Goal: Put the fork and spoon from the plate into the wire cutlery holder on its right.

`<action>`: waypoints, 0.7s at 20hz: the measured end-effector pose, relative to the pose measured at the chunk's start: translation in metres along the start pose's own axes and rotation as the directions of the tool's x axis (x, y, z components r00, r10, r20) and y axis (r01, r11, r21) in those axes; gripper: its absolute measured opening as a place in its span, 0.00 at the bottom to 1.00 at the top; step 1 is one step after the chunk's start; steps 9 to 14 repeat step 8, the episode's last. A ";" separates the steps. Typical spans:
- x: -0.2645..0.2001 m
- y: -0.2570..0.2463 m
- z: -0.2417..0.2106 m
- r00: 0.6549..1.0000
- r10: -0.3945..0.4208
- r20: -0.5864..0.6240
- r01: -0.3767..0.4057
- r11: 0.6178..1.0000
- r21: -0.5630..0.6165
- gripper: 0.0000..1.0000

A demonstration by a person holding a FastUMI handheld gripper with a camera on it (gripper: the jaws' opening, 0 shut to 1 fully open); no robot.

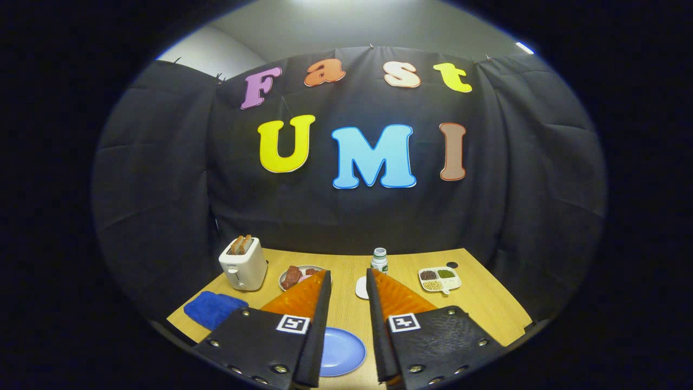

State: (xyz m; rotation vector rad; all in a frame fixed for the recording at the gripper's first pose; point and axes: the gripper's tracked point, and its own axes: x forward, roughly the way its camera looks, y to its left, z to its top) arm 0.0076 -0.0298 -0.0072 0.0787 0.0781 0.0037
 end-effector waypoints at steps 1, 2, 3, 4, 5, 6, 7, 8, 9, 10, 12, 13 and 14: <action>0.002 0.011 0.003 1.000 0.019 0.017 -0.018 0.999 -0.028 0.43; 0.005 0.015 0.008 0.999 0.020 0.044 -0.017 0.997 -0.073 0.47; 0.002 0.012 0.017 0.996 -0.007 0.093 0.015 0.997 -0.081 0.63; 0.000 0.011 0.029 0.988 -0.033 0.150 0.044 0.997 -0.069 0.73; -0.001 0.012 0.038 0.976 -0.065 0.210 0.076 0.996 -0.044 0.86; -0.003 0.012 0.046 0.962 -0.073 0.262 0.084 0.996 -0.033 0.88; -0.003 0.014 0.047 0.955 -0.073 0.288 0.089 0.995 -0.040 0.96; -0.007 0.012 0.044 0.955 -0.078 0.287 0.101 0.993 -0.064 0.96; -0.007 0.012 0.044 0.955 -0.078 0.287 0.101 0.993 -0.064 0.96; -0.007 0.012 0.044 0.955 -0.078 0.287 0.101 0.993 -0.064 0.96; -0.007 0.012 0.044 0.955 -0.078 0.287 0.101 0.993 -0.064 0.96; -0.007 0.012 0.044 0.955 -0.078 0.287 0.101 0.993 -0.064 0.96; -0.007 0.012 0.044 0.955 -0.078 0.287 0.101 0.993 -0.064 0.96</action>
